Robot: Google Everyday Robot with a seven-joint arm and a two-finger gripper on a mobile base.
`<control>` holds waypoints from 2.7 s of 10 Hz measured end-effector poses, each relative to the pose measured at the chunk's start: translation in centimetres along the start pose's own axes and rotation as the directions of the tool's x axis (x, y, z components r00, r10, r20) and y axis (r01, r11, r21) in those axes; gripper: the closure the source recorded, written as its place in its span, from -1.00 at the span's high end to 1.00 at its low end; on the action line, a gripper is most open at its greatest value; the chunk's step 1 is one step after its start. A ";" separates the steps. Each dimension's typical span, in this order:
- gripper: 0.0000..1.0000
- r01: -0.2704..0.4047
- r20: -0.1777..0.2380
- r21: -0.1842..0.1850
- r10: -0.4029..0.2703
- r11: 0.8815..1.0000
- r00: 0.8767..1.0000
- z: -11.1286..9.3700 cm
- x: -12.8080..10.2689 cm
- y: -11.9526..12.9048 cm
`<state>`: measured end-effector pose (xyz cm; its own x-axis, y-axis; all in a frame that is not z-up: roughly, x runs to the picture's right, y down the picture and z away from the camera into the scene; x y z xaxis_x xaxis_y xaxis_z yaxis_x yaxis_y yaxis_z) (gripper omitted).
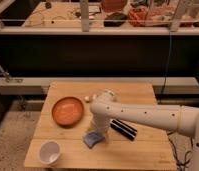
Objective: Wipe the white sponge on the table
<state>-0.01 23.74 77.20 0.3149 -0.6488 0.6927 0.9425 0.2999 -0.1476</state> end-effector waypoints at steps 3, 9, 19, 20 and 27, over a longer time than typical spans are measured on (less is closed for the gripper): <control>0.45 0.001 0.003 -0.002 -0.001 1.000 1.000 0.0 0.1 0.2; 0.02 0.009 0.005 -0.010 -0.009 1.000 1.000 0.0 0.9 0.5; -0.28 0.045 0.008 -0.017 -0.045 0.999 0.999 -0.8 2.8 1.1; -0.28 0.047 0.008 -0.015 -0.047 0.999 0.999 -0.9 2.9 1.3; 0.40 0.120 -0.010 -0.023 -0.120 0.992 0.993 -2.3 3.4 1.3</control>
<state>2.51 20.37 77.75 0.2003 -0.6872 0.6983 0.9758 0.2035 -0.0796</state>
